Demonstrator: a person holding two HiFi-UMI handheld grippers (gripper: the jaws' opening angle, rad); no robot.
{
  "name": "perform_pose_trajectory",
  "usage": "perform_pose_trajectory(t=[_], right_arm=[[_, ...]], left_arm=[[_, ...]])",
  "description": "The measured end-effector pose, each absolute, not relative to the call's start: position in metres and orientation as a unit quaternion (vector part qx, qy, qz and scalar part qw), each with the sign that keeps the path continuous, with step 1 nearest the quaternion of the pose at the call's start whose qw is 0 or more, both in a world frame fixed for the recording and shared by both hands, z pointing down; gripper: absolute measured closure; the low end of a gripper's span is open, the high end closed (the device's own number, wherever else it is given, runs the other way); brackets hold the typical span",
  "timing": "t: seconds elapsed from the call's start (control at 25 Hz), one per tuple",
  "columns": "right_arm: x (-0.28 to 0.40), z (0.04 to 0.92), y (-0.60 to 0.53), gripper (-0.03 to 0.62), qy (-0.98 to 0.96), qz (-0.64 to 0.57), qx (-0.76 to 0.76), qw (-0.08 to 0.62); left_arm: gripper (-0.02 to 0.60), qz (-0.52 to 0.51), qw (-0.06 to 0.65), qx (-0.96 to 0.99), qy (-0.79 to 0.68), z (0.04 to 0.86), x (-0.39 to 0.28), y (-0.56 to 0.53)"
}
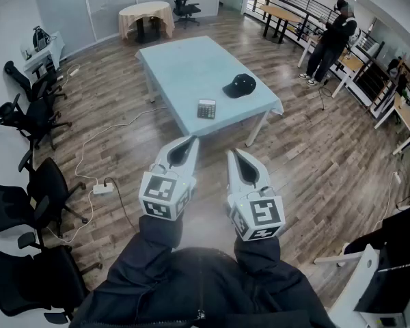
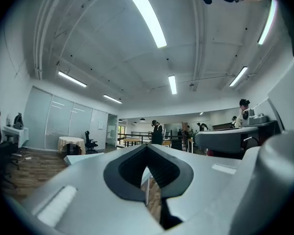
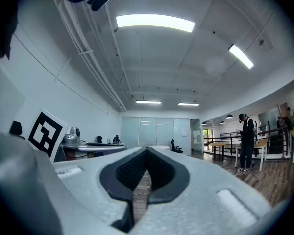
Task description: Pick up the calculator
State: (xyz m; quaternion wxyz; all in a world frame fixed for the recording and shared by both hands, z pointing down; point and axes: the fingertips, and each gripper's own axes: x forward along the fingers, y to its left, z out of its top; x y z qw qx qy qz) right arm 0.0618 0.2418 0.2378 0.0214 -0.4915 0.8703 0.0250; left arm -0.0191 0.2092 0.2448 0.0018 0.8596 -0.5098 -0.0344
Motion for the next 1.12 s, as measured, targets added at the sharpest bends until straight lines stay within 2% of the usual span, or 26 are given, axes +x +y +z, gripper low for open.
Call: perform_pose_trajectory(t=[0.28, 1.12], right_arm=[[0.067, 0.235, 0.240, 0.597, 0.871, 0.032, -0.490, 0.024], [0.089, 0.263, 0.236, 0.595, 0.881, 0.020, -0.473, 0.014]], left_arm=[[0.583, -0.036, -0.007, 0.857, -0.513, 0.243, -0.011, 0.208], [0.582, -0.010, 0.029, 0.857, -0.515, 0.275, 0.024, 0.202]])
